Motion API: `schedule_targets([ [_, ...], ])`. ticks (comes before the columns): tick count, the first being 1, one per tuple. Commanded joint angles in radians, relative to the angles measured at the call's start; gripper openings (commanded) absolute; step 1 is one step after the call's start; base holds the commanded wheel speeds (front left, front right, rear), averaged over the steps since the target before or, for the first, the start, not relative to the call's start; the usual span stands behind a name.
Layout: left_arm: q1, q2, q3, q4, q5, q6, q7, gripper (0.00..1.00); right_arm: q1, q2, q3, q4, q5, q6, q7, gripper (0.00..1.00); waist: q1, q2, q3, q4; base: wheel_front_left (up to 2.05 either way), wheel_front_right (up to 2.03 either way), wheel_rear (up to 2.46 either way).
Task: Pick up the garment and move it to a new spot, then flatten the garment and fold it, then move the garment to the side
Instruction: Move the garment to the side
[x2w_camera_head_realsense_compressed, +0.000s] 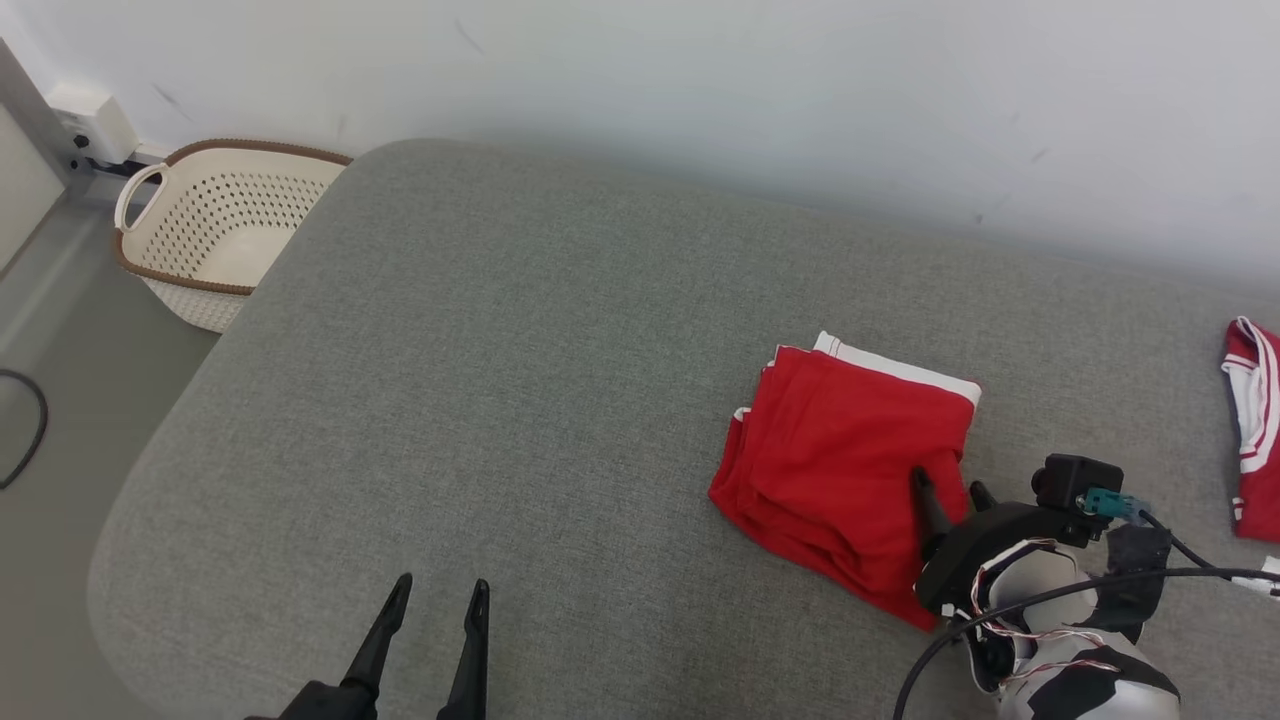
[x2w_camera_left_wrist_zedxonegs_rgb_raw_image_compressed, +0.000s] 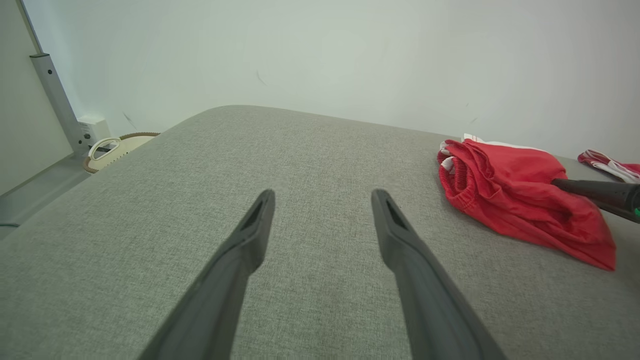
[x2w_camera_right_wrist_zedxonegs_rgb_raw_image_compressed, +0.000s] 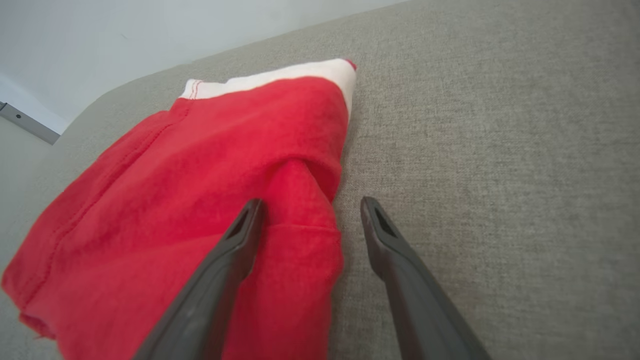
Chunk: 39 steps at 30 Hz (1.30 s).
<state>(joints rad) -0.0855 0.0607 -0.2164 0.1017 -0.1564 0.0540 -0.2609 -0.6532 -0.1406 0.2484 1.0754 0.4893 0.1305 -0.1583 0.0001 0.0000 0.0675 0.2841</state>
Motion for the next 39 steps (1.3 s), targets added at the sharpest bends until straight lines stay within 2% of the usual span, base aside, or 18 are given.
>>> schedule_targets([
  [1, -0.009, 0.002, -0.001, 0.005, 0.002, -0.001, -0.006, 1.00, -0.010, 0.006, 0.008, 0.020, 0.011, 0.000, 0.000, 1.00, -0.0001, 0.0000, 0.008, 0.009, 0.00, 0.00, 0.00],
  [8, -0.013, 0.001, 0.004, 0.010, 0.003, -0.003, -0.006, 1.00, -0.013, 0.040, 0.025, 0.100, 0.072, 0.000, 0.044, 1.00, -0.0001, 0.0000, 0.005, 0.012, 0.00, 0.00, 0.00],
  [9, -0.015, 0.000, 0.004, 0.011, 0.004, -0.003, -0.006, 1.00, -0.013, 0.044, 0.030, 0.102, 0.083, 0.000, 0.049, 0.46, -0.0001, 0.0000, 0.004, 0.011, 0.00, 0.00, 0.00],
  [10, -0.016, 0.000, 0.004, 0.011, 0.005, -0.002, -0.006, 1.00, -0.014, 0.046, 0.038, 0.102, 0.094, 0.000, 0.054, 0.00, -0.0001, 0.0000, 0.004, 0.010, 0.00, 0.00, 0.00],
  [16, -0.017, -0.001, 0.005, 0.007, 0.006, 0.000, -0.006, 1.00, -0.031, 0.025, 0.091, 0.091, 0.116, 0.000, 0.033, 0.00, -0.0001, 0.0000, 0.004, 0.003, 0.00, 0.00, 0.00],
  [24, -0.002, 0.001, 0.031, -0.011, 0.004, 0.008, -0.006, 1.00, -0.094, -0.062, 0.261, 0.048, 0.018, 0.000, -0.054, 0.00, -0.0001, 0.0000, 0.022, -0.046, 0.00, 0.00, 0.00],
  [31, -0.019, -0.003, 0.029, -0.028, 0.003, 0.010, -0.005, 1.00, -0.167, -0.159, 0.417, -0.016, -0.011, 0.000, -0.067, 0.00, -0.0001, 0.0000, 0.056, -0.121, 0.00, 0.00, 0.00],
  [39, -0.055, -0.005, 0.022, -0.046, 0.010, 0.011, -0.005, 1.00, -0.269, -0.297, 0.576, -0.077, 0.037, 0.000, -0.024, 0.00, -0.0001, 0.0000, 0.114, -0.196, 0.00, 0.00, 0.00],
])
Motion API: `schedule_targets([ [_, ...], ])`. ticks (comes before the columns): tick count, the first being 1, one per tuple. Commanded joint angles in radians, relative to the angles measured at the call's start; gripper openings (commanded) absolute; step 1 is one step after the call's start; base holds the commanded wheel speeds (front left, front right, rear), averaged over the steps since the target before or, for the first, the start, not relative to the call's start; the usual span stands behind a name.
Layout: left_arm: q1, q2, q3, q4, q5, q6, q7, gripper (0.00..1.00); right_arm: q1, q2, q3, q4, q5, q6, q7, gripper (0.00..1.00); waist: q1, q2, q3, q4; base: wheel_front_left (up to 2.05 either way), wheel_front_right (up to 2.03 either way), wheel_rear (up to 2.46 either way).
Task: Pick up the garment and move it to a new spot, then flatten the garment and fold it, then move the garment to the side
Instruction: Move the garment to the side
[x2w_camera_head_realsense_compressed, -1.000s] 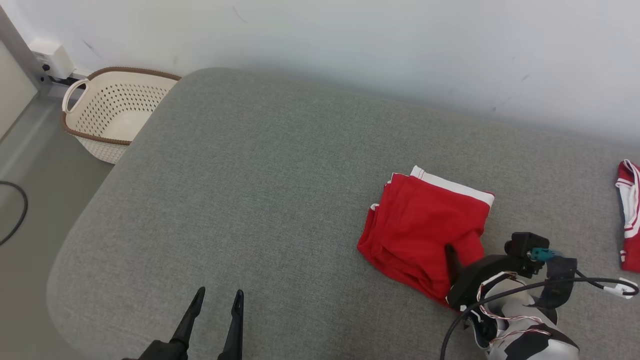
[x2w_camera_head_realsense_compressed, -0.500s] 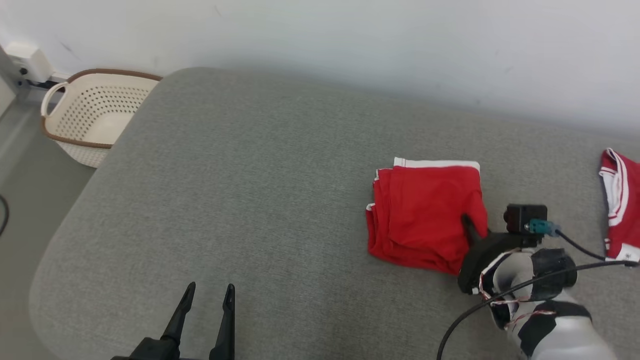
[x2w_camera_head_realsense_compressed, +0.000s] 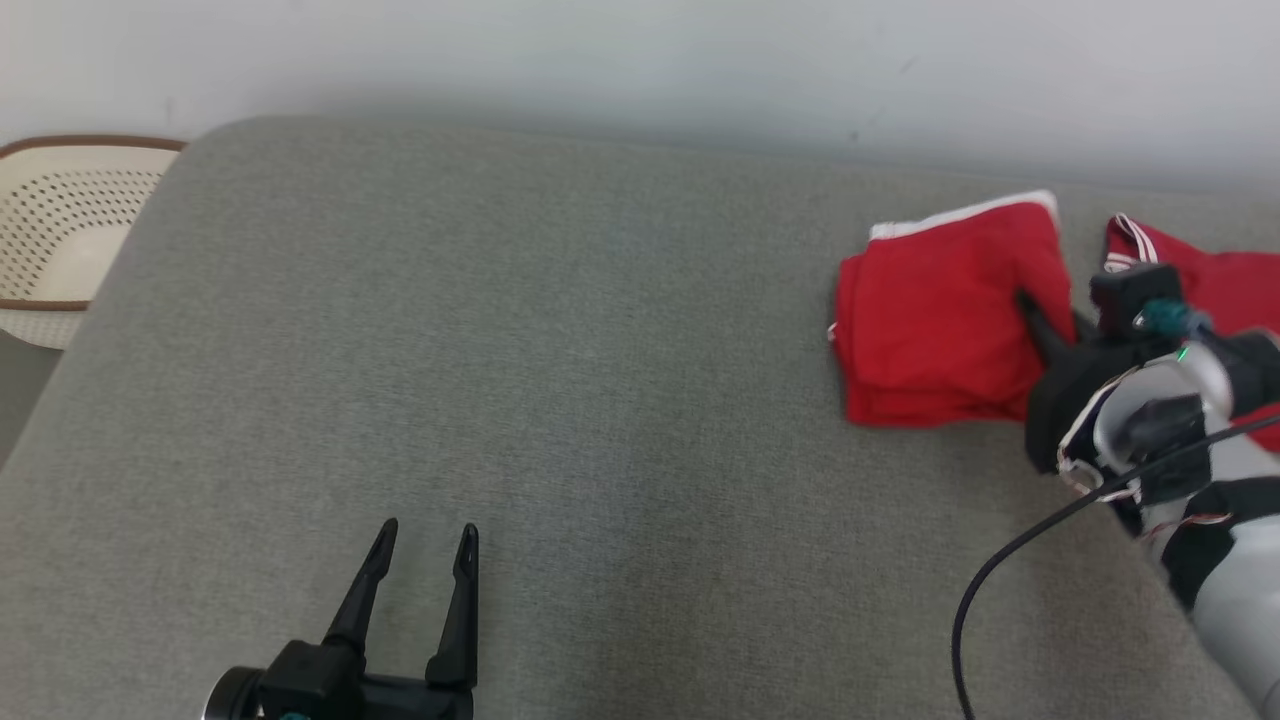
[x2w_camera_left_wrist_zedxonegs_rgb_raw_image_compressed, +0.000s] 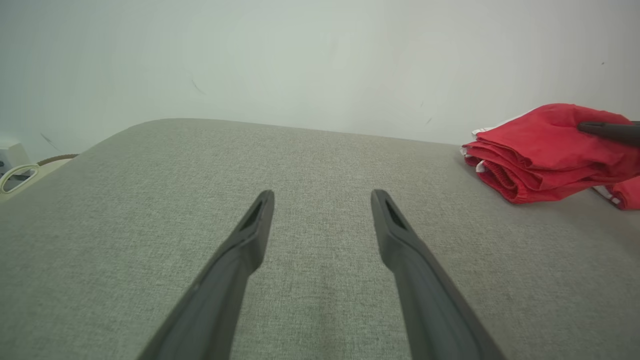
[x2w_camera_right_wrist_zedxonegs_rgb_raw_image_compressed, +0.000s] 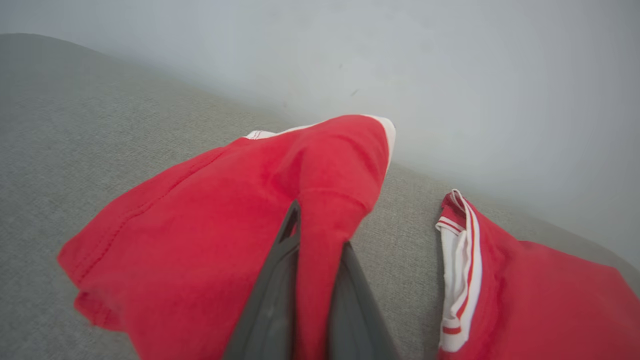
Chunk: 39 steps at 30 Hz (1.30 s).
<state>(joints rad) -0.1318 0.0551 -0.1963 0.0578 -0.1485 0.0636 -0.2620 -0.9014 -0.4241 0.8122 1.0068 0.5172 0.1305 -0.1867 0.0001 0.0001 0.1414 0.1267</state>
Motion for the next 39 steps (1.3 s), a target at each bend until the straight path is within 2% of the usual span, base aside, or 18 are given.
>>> schedule_targets([
  [1, -0.015, 0.000, 0.003, -0.006, 0.004, 0.001, -0.004, 1.00, -0.036, -0.031, 0.034, -0.014, 0.014, 0.000, 0.013, 0.00, -0.0001, -0.0001, 0.050, -0.045, 0.00, 0.00, 0.00],
  [11, -0.060, 0.011, -0.005, -0.022, 0.031, -0.011, -0.004, 1.00, -0.192, -0.208, 0.197, -0.077, 0.136, 0.000, 0.078, 0.00, -0.0001, -0.0001, 0.137, -0.094, 0.00, 0.00, 0.00],
  [12, -0.060, 0.011, -0.005, -0.022, 0.031, -0.011, -0.004, 1.00, -0.192, -0.208, 0.197, -0.077, 0.136, 0.000, 0.078, 0.00, -0.0001, -0.0001, 0.137, -0.094, 0.00, 0.00, 0.00],
  [20, -0.073, 0.028, -0.008, -0.058, 0.051, -0.009, -0.004, 1.00, -0.268, -0.329, 0.300, -0.106, 0.232, 0.000, 0.106, 0.00, -0.0001, -0.0001, 0.167, -0.109, 0.00, 0.00, 0.00],
  [28, -0.099, 0.051, -0.023, -0.103, 0.063, -0.011, 0.019, 1.00, -0.328, -0.411, 0.372, -0.086, 0.312, 0.000, 0.138, 0.00, -0.0001, -0.0001, 0.203, -0.123, 0.00, 0.00, 0.00],
  [39, -0.121, 0.070, -0.031, -0.213, 0.087, 0.002, 0.050, 1.00, -0.387, -0.480, 0.432, -0.017, 0.319, 0.000, 0.141, 0.00, -0.0001, -0.0001, 0.242, -0.122, 0.00, 0.00, 0.00],
])
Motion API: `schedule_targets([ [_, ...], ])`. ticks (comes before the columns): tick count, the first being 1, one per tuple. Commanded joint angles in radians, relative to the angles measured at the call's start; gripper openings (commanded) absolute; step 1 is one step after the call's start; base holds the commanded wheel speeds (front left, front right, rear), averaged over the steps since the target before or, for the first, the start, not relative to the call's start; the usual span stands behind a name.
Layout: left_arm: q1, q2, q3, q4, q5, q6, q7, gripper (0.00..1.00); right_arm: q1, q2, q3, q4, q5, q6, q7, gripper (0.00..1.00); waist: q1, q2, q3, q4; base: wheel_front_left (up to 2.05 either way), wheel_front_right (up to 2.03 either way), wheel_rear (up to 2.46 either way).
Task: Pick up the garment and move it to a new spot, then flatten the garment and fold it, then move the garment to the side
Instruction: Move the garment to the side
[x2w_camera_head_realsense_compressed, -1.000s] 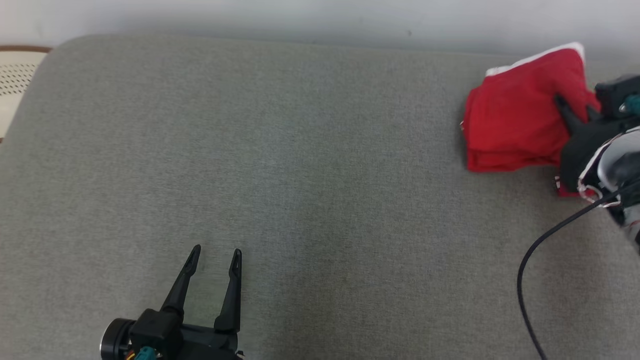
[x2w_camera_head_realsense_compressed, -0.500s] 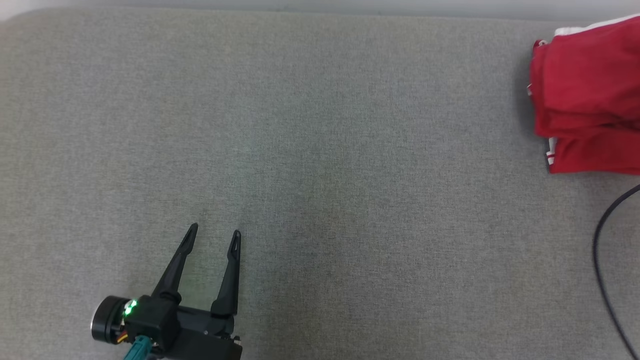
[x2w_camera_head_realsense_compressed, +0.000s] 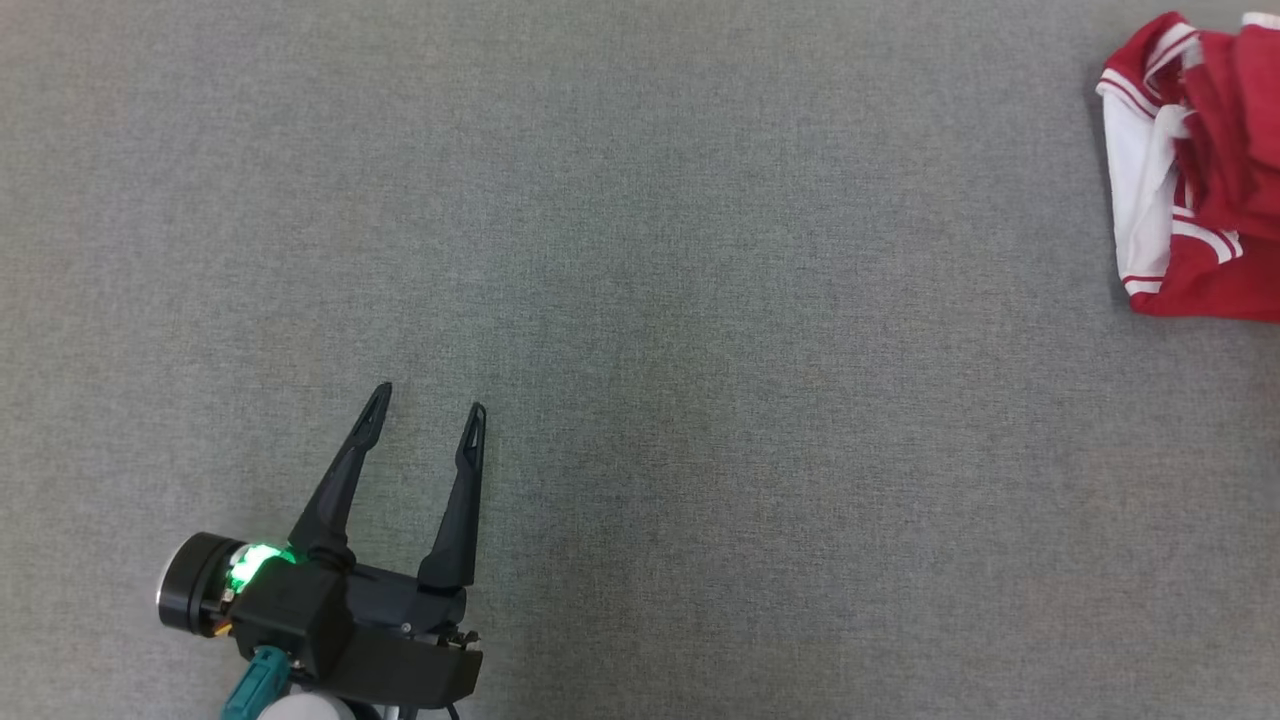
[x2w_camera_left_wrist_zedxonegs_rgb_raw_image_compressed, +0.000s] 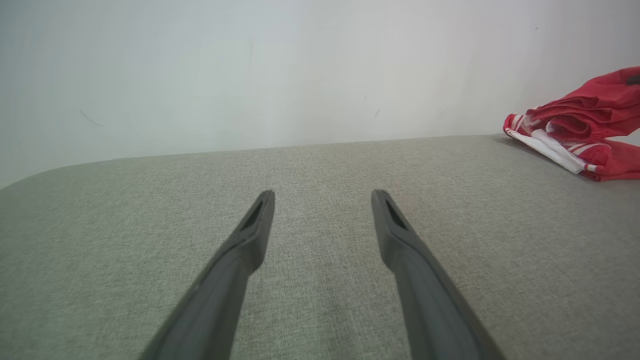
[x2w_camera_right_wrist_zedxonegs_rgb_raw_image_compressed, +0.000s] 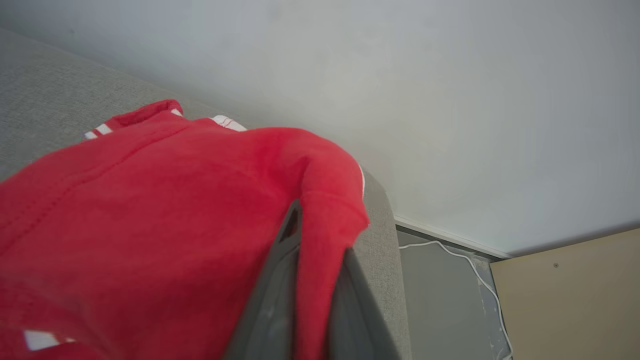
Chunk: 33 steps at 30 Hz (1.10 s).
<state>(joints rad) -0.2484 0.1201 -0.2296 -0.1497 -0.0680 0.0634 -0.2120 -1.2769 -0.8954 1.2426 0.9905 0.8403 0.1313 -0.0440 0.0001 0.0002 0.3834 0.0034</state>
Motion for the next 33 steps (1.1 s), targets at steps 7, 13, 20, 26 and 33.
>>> schedule_targets([
  [7, 0.011, 0.016, 0.002, -0.035, 0.009, 0.013, 0.013, 1.00, -0.027, -0.002, 0.020, 0.040, 0.002, -0.001, 0.006, 0.35, -0.0001, -0.0002, 0.007, -0.002, 0.00, 0.00, 0.00],
  [13, 0.010, 0.019, 0.002, -0.030, 0.004, 0.019, 0.015, 1.00, -0.041, 0.013, 0.026, 0.085, -0.009, -0.001, -0.008, 1.00, -0.0001, -0.0002, 0.004, -0.004, 0.00, 0.00, 0.00],
  [20, 0.024, 0.018, 0.005, -0.012, -0.008, 0.026, 0.003, 1.00, -0.058, 0.033, 0.030, 0.116, -0.025, -0.001, -0.029, 1.00, -0.0001, -0.0002, -0.018, -0.009, 0.00, 0.00, 0.00],
  [26, 0.033, 0.012, 0.011, 0.017, -0.030, 0.034, -0.013, 1.00, -0.081, 0.077, -0.011, 0.120, 0.028, -0.001, -0.110, 1.00, -0.0001, -0.0002, -0.056, -0.019, 0.00, 0.00, 0.00],
  [33, 0.065, 0.005, 0.017, 0.058, -0.054, 0.040, -0.030, 1.00, -0.025, 0.137, -0.097, 0.074, 0.136, -0.001, -0.207, 1.00, -0.0001, -0.0002, -0.128, -0.025, 0.00, 0.00, 0.00],
])
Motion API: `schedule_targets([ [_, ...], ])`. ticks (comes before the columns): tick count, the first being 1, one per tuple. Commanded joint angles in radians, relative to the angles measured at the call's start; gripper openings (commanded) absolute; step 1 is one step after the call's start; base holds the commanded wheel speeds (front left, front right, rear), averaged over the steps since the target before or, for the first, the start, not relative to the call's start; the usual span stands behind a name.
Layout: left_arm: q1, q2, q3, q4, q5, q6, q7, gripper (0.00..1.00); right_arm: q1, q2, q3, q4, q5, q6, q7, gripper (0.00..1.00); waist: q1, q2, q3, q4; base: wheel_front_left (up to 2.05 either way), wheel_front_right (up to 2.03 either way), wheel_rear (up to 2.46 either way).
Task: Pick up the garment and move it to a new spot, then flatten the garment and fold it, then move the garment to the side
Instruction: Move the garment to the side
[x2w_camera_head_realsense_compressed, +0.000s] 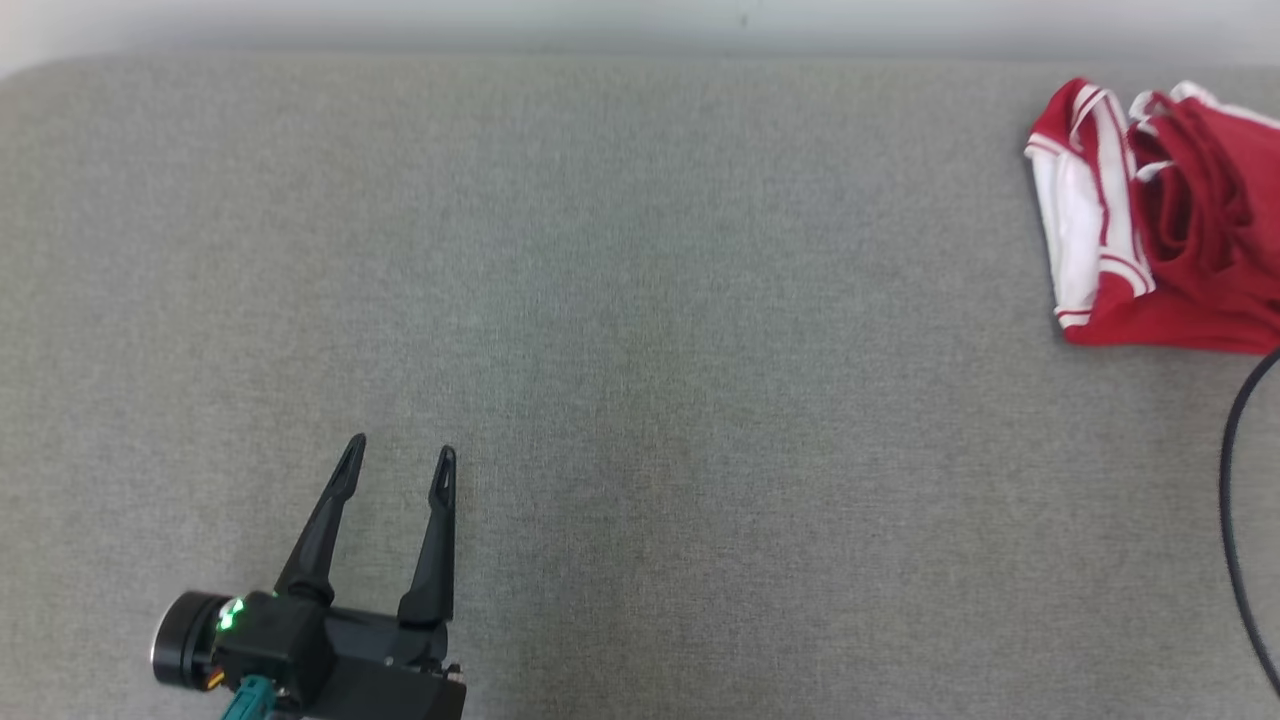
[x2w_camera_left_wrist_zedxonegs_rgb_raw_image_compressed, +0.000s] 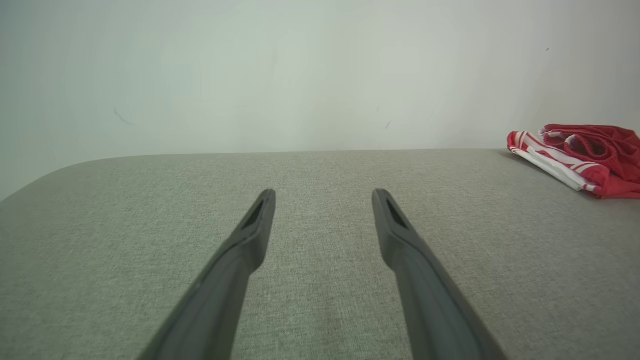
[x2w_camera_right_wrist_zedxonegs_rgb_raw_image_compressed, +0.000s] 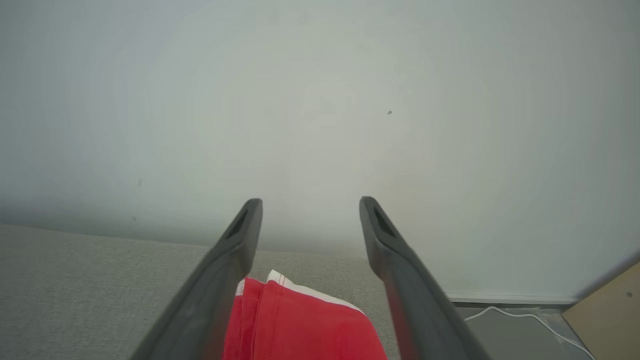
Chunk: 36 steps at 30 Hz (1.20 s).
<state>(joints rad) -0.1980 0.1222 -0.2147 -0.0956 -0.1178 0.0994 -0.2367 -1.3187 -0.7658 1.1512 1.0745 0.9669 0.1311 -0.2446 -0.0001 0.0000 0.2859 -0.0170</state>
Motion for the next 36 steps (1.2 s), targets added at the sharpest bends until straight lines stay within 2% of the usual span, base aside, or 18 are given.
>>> schedule_targets([
  [1, 0.022, 0.002, 0.004, 0.009, -0.007, 0.006, -0.007, 1.00, 0.031, 0.017, -0.016, -0.020, 0.019, -0.001, -0.013, 1.00, 0.0001, 0.0000, -0.041, -0.006, 0.00, 0.00, 0.00],
  [5, 0.049, 0.007, 0.018, 0.018, -0.021, 0.014, -0.012, 1.00, 0.048, 0.057, -0.096, -0.068, 0.028, -0.001, -0.021, 1.00, 0.0001, 0.0000, -0.079, -0.022, 0.00, 0.00, 0.00],
  [12, 0.093, 0.009, 0.027, 0.027, -0.037, 0.023, -0.017, 1.00, 0.201, 0.133, -0.308, -0.204, -0.089, -0.001, -0.021, 1.00, 0.0001, 0.0000, -0.141, -0.031, 0.00, 0.00, 0.00],
  [23, 0.143, 0.003, 0.020, 0.046, -0.056, 0.026, -0.021, 1.00, 0.574, 0.289, -0.702, -0.453, -0.398, -0.001, -0.021, 1.00, 0.0001, 0.0000, -0.230, -0.022, 0.00, 0.00, 0.00],
  [28, 0.157, -0.002, 0.012, 0.055, -0.064, 0.027, -0.021, 1.00, 0.766, 0.367, -0.817, -0.591, -0.540, -0.001, -0.021, 1.00, 0.0001, 0.0000, -0.254, -0.011, 0.00, 0.00, 0.00],
  [29, 0.157, -0.002, 0.012, 0.055, -0.064, 0.027, -0.021, 1.00, 0.766, 0.367, -0.817, -0.591, -0.540, -0.001, -0.021, 1.00, 0.0001, 0.0000, -0.254, -0.011, 0.00, 0.00, 0.00],
  [36, 0.167, -0.004, 0.005, 0.064, -0.072, 0.031, -0.023, 1.00, 1.000, 0.471, -0.915, -0.745, -0.667, -0.001, -0.021, 1.00, 0.0001, 0.0000, -0.281, -0.002, 0.00, 0.00, 0.00],
])
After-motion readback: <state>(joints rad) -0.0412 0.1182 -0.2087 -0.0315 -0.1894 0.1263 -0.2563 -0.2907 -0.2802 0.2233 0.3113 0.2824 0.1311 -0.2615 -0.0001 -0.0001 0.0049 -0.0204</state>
